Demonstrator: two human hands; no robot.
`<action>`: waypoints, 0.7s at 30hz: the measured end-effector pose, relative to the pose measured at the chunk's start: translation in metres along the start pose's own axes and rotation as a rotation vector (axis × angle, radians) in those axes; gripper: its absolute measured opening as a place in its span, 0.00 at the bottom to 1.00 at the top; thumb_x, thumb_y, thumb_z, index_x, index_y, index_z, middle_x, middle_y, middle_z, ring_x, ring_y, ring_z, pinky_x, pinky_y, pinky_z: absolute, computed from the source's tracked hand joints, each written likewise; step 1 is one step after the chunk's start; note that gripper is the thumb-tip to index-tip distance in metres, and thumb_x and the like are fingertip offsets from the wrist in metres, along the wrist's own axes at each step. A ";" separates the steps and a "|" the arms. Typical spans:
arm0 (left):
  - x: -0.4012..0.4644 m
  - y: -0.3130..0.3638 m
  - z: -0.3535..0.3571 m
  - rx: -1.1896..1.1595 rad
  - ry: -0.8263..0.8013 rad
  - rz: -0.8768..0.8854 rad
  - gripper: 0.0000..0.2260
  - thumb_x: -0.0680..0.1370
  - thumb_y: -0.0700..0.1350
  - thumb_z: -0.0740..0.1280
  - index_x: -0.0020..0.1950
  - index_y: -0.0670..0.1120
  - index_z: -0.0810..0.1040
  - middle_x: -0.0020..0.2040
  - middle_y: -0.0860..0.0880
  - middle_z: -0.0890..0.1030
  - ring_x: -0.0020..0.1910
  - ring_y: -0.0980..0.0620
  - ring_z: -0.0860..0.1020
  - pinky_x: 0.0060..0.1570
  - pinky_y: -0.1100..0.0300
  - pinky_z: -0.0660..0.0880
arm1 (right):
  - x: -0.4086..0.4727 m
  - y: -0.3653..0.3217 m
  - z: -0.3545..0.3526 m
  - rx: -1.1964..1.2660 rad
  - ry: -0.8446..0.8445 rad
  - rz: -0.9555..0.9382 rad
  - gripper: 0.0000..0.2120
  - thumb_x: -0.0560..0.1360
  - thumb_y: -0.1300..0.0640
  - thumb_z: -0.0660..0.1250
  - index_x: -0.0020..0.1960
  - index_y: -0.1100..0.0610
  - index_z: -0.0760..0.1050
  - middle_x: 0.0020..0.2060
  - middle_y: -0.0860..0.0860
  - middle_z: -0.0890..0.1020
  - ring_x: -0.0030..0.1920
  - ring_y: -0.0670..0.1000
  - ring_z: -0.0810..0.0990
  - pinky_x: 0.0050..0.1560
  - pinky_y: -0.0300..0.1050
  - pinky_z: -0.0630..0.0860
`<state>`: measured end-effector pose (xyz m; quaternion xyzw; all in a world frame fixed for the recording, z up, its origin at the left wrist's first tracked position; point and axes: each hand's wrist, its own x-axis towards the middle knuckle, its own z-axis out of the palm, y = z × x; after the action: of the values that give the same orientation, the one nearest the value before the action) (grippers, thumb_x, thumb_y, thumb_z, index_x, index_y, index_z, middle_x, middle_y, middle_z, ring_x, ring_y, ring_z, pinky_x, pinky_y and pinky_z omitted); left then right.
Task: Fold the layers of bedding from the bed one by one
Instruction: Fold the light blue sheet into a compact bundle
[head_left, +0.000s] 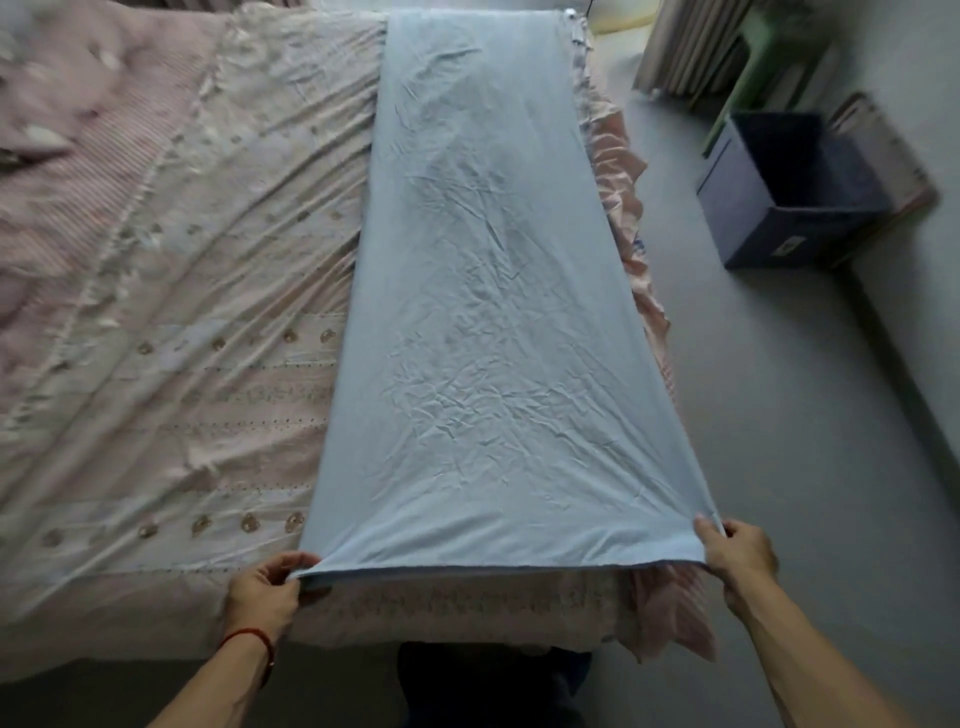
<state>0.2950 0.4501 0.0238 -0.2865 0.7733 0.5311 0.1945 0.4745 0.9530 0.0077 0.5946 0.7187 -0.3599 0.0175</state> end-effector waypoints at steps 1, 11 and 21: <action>-0.005 0.009 -0.004 0.000 -0.027 0.005 0.14 0.76 0.21 0.62 0.41 0.36 0.82 0.46 0.38 0.83 0.42 0.38 0.82 0.32 0.58 0.83 | -0.005 -0.008 -0.006 -0.016 -0.013 -0.004 0.15 0.78 0.52 0.72 0.50 0.65 0.85 0.46 0.65 0.85 0.48 0.66 0.83 0.48 0.53 0.76; -0.035 0.072 -0.031 -0.013 -0.105 0.038 0.08 0.80 0.29 0.62 0.49 0.36 0.80 0.46 0.35 0.80 0.37 0.37 0.80 0.31 0.53 0.83 | -0.040 -0.064 -0.060 0.043 0.082 -0.017 0.12 0.73 0.53 0.74 0.47 0.63 0.84 0.41 0.61 0.86 0.42 0.63 0.85 0.48 0.59 0.83; -0.025 0.106 -0.024 0.031 -0.052 -0.033 0.10 0.80 0.28 0.59 0.51 0.39 0.77 0.50 0.31 0.78 0.35 0.38 0.78 0.29 0.52 0.83 | -0.009 -0.078 -0.056 0.173 0.001 -0.002 0.16 0.67 0.55 0.74 0.54 0.54 0.75 0.42 0.60 0.83 0.34 0.60 0.81 0.35 0.54 0.80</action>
<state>0.2459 0.4628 0.1226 -0.2822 0.7712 0.5232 0.2279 0.4320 0.9733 0.0922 0.5934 0.6856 -0.4204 -0.0348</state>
